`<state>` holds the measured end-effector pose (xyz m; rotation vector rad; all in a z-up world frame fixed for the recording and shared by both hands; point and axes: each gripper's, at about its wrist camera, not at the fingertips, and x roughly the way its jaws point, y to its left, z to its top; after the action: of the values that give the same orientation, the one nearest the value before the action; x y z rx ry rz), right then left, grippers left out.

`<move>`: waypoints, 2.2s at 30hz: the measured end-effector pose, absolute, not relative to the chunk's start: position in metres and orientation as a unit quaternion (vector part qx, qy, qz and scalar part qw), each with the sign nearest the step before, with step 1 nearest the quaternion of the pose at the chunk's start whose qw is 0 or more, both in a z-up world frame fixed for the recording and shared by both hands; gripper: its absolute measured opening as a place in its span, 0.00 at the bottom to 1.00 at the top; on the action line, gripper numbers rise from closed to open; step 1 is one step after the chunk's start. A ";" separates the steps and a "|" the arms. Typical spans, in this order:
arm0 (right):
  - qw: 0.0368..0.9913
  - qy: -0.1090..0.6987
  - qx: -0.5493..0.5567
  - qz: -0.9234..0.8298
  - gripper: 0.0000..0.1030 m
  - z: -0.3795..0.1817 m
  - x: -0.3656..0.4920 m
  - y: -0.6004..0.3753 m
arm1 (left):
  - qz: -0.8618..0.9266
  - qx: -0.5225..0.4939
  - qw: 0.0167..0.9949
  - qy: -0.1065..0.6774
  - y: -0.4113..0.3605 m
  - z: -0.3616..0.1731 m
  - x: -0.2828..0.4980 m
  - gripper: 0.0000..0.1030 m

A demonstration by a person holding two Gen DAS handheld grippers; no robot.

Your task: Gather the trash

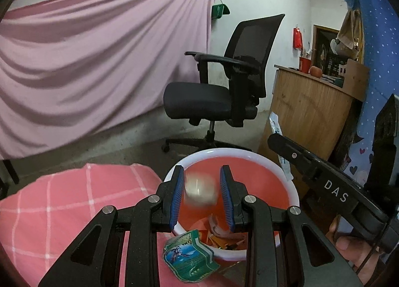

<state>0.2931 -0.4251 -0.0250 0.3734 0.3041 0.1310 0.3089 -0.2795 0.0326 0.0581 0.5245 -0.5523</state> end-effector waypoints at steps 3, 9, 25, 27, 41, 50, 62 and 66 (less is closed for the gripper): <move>0.966 0.162 0.191 0.061 0.20 -0.028 0.296 -0.428 | -0.267 0.025 0.926 0.265 -0.280 0.032 0.312 0.24; 0.962 0.179 0.196 0.057 0.28 -0.032 0.300 -0.429 | -0.262 0.019 0.925 0.276 -0.276 0.030 0.316 0.25; 0.968 0.168 0.180 0.050 0.41 -0.027 0.295 -0.423 | -0.236 -0.011 0.939 0.251 -0.251 0.037 0.309 0.32; 0.968 0.166 0.179 0.050 0.43 -0.026 0.294 -0.422 | -0.231 -0.013 0.941 0.246 -0.246 0.040 0.308 0.35; 0.981 0.132 0.142 0.033 0.80 -0.006 0.267 -0.404 | -0.174 -0.036 0.960 0.215 -0.188 0.054 0.270 0.77; 0.986 0.116 0.112 0.033 1.00 0.000 0.237 -0.388 | -0.139 -0.062 0.974 0.168 -0.137 0.061 0.223 0.98; 0.992 0.101 0.057 0.055 1.00 0.010 0.173 -0.348 | -0.096 -0.079 0.981 0.149 -0.080 0.057 0.150 0.98; 0.992 0.101 0.043 0.058 1.00 0.010 0.150 -0.335 | -0.082 -0.075 0.983 0.143 -0.065 0.050 0.116 0.98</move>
<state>0.1497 -0.3346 0.0096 0.0857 0.2023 0.1166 0.1160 -0.0647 0.0499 -0.1515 0.2886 -0.1645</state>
